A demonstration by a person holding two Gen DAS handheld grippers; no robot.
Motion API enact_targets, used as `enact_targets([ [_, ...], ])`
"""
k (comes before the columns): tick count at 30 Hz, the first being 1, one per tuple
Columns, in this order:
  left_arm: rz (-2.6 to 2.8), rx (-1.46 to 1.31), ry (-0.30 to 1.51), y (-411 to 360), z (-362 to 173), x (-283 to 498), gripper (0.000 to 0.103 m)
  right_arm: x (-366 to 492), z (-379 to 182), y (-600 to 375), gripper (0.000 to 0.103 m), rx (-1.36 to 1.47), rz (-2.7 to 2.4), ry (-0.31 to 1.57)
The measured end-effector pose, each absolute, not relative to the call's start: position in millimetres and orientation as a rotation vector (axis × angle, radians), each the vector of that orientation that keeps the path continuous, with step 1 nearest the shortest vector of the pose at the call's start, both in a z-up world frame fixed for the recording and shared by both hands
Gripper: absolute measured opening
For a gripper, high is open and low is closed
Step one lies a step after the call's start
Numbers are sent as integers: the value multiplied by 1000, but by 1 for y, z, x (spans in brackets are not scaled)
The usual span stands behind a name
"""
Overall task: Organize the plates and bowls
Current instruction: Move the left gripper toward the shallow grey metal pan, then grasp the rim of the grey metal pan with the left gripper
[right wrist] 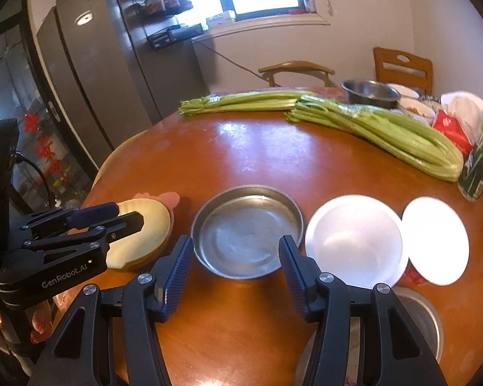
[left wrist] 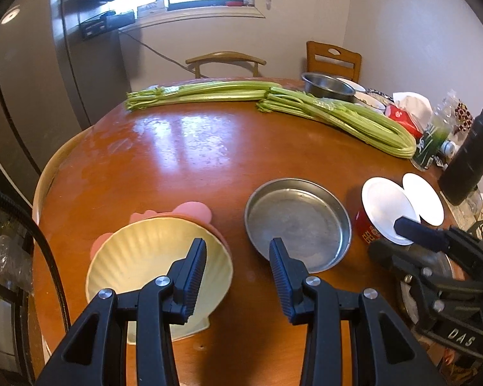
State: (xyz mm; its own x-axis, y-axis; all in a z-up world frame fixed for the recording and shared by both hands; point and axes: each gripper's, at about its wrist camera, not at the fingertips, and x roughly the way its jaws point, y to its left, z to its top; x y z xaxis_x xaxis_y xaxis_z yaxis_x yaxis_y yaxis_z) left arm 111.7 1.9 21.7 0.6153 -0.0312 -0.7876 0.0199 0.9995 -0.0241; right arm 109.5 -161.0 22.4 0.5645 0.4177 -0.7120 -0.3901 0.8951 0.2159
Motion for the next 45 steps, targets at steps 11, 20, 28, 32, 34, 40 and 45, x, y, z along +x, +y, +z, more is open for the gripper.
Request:
enact_targets([
  [11, -62, 14, 976, -9, -1, 134, 41, 113, -3, -164, 57, 62, 446, 926],
  [20, -92, 14, 1015, -9, -10, 165, 41, 128, -17, -158, 57, 79, 414, 978],
  [28, -109, 4, 1048, -11, -23, 190, 41, 144, -31, -156, 57, 97, 370, 1024],
  [32, -115, 3, 1064, -11, -31, 197, 41, 149, -35, -154, 57, 90, 356, 1037],
  [34, -117, 9, 1072, -13, -34, 199, 41, 151, -37, -152, 57, 89, 350, 1044],
  [40, -126, 16, 1096, -15, -46, 205, 41, 157, -41, -147, 57, 74, 336, 1053],
  [45, -139, 13, 1114, -14, -54, 209, 41, 163, -42, -143, 57, 50, 319, 1057],
])
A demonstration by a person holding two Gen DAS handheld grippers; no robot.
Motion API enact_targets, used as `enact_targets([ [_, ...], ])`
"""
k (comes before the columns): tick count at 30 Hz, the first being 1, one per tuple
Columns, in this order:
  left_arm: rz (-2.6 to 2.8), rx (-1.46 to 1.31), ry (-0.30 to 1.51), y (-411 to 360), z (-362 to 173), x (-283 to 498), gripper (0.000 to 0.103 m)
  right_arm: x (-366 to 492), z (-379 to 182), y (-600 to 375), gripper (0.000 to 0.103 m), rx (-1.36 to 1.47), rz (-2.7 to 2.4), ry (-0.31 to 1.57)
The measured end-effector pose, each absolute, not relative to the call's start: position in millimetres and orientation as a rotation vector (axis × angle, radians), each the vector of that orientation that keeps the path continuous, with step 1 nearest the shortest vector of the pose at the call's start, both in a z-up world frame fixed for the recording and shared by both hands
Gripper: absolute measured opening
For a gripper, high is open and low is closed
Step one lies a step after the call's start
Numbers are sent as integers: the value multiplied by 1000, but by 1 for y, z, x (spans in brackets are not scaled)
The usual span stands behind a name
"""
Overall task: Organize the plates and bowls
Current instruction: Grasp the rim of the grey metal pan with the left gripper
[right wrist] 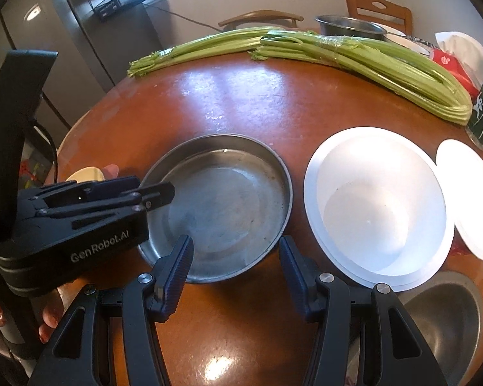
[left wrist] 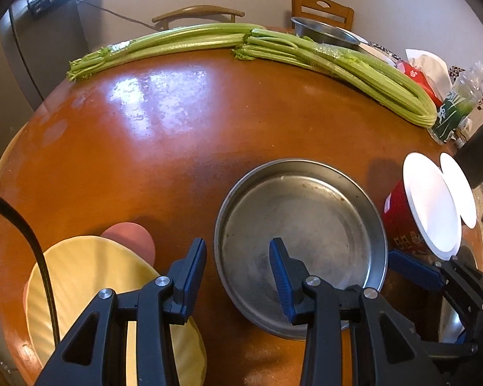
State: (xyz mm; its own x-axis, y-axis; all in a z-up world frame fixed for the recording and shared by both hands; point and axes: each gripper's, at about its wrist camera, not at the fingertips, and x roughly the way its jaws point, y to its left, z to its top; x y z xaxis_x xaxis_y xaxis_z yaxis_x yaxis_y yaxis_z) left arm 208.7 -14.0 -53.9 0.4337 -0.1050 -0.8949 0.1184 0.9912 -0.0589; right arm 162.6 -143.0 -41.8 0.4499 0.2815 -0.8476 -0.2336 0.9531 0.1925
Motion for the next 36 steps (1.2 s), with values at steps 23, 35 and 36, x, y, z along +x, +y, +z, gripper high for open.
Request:
enact_targets([
  [23, -149, 40, 1097, -18, -58, 199, 41, 164, -53, -129, 59, 1, 297, 1052],
  [35, -145, 2, 1028, -8, -28, 178, 41, 146, -24, -128, 59, 6, 333, 967],
  [36, -145, 2, 1025, -8, -26, 177, 41, 143, -22, -128, 59, 3, 336, 959],
])
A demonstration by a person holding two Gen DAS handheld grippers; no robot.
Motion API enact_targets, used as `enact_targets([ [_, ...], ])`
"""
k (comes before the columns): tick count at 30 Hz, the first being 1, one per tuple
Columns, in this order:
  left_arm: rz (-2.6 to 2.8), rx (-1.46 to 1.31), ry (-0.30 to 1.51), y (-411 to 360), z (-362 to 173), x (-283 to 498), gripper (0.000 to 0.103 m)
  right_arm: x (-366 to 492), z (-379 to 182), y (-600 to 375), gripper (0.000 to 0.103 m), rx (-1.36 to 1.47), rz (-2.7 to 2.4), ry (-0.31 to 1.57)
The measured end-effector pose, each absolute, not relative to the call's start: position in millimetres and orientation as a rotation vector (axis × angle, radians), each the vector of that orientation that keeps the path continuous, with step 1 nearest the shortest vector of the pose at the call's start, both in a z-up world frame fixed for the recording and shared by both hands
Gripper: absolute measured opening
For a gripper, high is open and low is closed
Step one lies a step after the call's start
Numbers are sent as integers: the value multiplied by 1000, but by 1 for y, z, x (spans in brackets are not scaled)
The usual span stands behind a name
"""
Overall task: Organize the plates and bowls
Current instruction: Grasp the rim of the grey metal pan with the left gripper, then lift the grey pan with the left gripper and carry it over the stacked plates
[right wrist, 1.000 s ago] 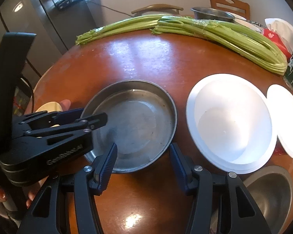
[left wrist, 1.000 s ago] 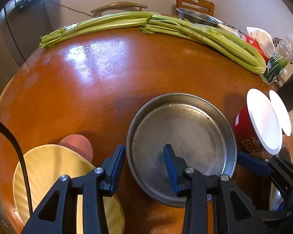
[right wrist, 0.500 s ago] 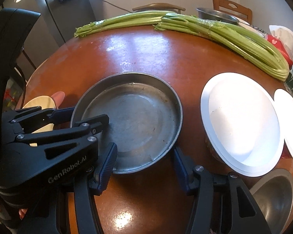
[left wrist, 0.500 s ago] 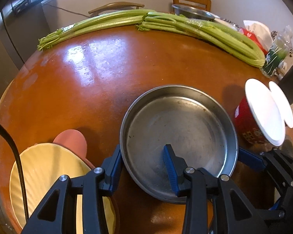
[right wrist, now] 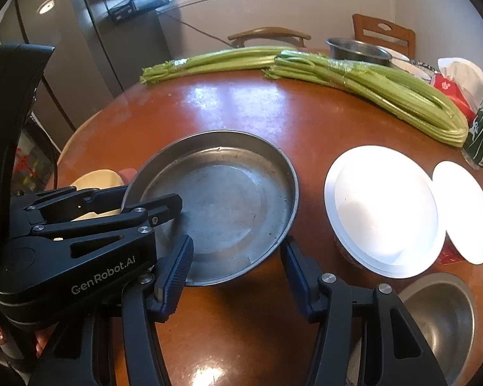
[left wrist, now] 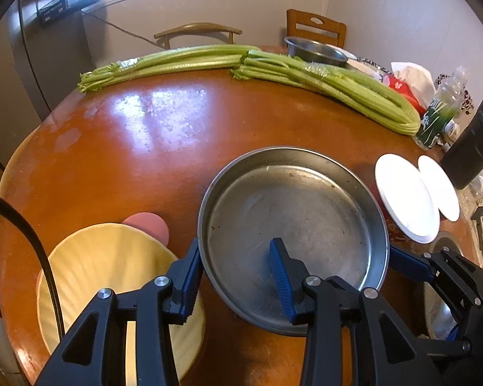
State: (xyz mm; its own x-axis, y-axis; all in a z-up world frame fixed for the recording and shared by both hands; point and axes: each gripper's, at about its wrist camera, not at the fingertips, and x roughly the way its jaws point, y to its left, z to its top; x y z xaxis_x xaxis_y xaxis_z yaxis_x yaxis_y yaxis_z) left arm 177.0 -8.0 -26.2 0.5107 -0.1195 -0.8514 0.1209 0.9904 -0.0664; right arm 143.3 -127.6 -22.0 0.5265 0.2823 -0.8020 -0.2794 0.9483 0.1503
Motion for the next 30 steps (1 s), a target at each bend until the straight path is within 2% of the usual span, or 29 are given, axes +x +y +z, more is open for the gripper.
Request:
enact_targets([
  [19, -76, -30, 933, 16, 19, 132, 41, 113, 18, -110, 59, -31, 431, 854],
  [30, 13, -73, 880, 58, 42, 114, 41, 111, 40, -69, 59, -98, 531, 811],
])
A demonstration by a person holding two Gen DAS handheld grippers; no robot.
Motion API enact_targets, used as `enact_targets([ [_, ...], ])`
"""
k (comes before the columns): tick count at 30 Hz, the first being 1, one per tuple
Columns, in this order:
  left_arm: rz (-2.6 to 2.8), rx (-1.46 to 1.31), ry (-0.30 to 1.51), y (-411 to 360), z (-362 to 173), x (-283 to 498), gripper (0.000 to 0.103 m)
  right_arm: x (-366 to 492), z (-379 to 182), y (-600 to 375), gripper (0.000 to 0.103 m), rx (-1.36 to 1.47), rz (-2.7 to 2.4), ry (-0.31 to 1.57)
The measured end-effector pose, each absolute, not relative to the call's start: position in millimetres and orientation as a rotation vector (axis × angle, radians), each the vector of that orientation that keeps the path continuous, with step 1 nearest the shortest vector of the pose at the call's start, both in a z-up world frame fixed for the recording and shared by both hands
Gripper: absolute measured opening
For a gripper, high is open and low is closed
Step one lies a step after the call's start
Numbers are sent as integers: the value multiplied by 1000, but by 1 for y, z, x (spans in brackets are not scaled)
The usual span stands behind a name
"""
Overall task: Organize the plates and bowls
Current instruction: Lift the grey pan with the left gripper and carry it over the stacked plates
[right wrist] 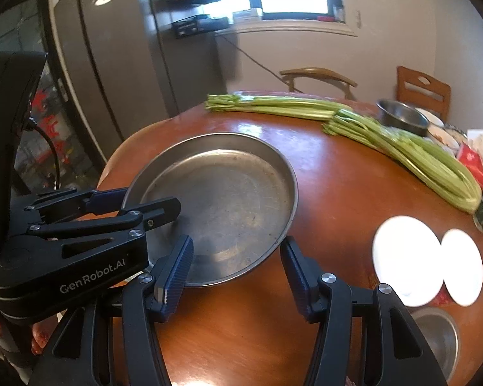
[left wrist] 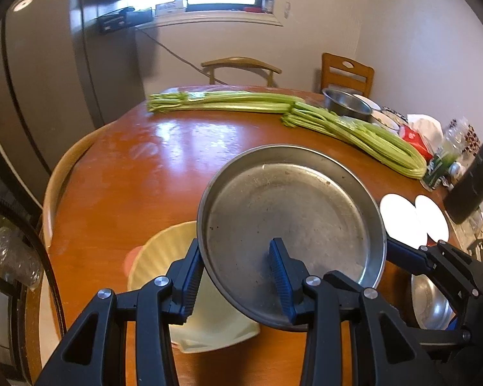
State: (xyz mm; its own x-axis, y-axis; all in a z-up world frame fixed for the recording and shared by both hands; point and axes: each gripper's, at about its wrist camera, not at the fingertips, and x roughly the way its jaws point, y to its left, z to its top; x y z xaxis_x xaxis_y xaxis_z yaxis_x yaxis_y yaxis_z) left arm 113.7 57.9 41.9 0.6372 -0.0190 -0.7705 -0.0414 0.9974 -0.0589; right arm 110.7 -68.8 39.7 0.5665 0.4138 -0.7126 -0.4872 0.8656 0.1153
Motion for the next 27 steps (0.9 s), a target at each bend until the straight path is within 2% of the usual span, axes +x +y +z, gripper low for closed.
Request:
enact_targets([
  [8, 59, -110, 877, 88, 40, 106, 41, 112, 41, -39, 59, -139, 584, 809],
  [27, 92, -169, 967, 123, 0, 103, 41, 116, 3, 0, 59, -167, 632, 899],
])
